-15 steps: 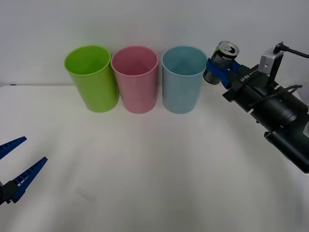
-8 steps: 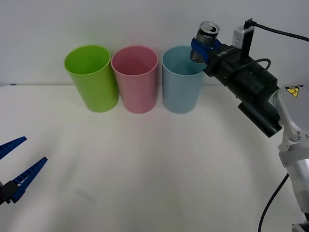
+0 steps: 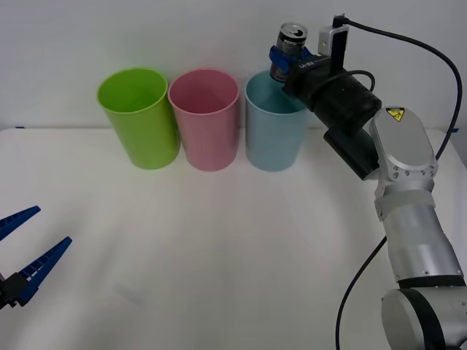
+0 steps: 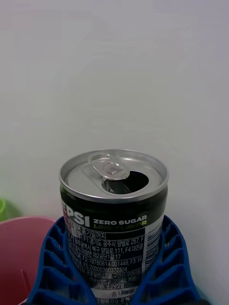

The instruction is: Grasp the object on the table and drop it into the matching bin: aluminum can to the light blue bin, PET bottle to the pink bin.

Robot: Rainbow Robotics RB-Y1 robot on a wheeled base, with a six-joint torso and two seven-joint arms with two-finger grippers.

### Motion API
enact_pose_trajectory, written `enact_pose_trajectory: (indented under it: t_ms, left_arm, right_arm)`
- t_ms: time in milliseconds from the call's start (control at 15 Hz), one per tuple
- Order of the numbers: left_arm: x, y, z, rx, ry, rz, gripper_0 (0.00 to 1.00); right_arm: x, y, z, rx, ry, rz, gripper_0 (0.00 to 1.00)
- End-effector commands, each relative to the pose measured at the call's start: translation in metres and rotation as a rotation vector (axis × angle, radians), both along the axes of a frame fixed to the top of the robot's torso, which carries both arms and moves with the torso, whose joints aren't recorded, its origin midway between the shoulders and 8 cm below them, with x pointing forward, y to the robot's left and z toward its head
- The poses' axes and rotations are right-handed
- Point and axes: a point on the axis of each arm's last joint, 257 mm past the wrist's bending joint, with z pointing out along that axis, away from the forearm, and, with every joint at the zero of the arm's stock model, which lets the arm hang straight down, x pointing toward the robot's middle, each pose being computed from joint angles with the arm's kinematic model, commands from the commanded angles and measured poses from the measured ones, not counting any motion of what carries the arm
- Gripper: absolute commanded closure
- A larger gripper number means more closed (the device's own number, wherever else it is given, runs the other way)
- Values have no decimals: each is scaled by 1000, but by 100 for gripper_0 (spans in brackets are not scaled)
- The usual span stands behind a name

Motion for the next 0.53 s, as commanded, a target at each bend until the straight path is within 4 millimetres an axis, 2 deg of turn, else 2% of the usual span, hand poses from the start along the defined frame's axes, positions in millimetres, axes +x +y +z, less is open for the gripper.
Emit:
enact_pose_trajectory:
  t_ms: [67,267,333,400,533]
  left_arm:
    - [0,0,0,0,0,0,0]
    - [0,0,0,0,0,0,0]
    - [0,0,0,0,0,0,0]
    - [0,0,0,0,0,0,0]
    - [0,0,0,0,0,0,0]
  right_arm:
    - [1,2,-2,-1,5,0,100]
    - [1,3,-2,-10,1,0,100]
    - [1,3,-2,-15,-2,-1,87]
    - [1,3,-1,-18,-6,-3,4]
    - [1,0,-3,-21,-6,-8,0]
